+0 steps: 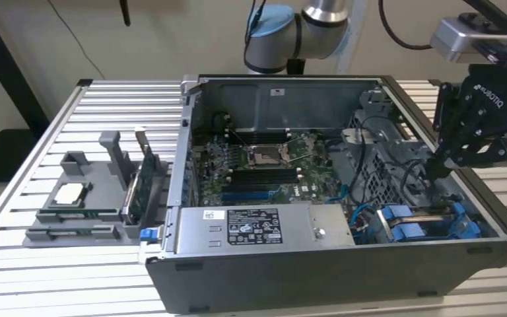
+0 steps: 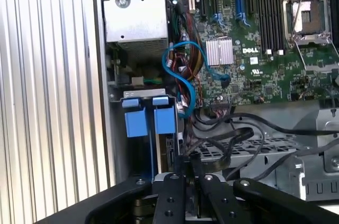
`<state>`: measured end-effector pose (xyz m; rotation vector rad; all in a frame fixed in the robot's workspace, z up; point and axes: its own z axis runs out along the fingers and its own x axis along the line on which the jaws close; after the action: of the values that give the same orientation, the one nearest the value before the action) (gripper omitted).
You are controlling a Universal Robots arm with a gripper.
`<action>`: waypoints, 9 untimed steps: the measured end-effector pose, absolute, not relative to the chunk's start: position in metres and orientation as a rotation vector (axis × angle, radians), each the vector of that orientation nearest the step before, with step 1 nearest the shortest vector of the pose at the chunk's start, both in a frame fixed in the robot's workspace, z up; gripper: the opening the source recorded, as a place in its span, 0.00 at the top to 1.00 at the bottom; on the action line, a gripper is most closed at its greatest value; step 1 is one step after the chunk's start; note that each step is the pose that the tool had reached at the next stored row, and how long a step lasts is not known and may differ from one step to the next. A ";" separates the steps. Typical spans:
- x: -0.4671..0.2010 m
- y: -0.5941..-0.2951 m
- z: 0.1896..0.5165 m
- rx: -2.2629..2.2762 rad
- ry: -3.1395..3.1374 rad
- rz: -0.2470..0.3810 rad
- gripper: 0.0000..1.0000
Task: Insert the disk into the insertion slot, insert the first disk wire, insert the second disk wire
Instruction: 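Insert the second disk wire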
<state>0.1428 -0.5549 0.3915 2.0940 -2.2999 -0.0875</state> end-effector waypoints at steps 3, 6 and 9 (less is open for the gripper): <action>0.135 -0.555 0.391 2.098 -2.304 -0.082 0.84; 0.131 -0.557 0.390 2.101 -2.308 -0.075 0.84; 0.128 -0.560 0.387 2.107 -2.313 -0.065 0.84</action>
<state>0.1279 -0.5600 0.3869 2.1067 -2.3132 -0.0650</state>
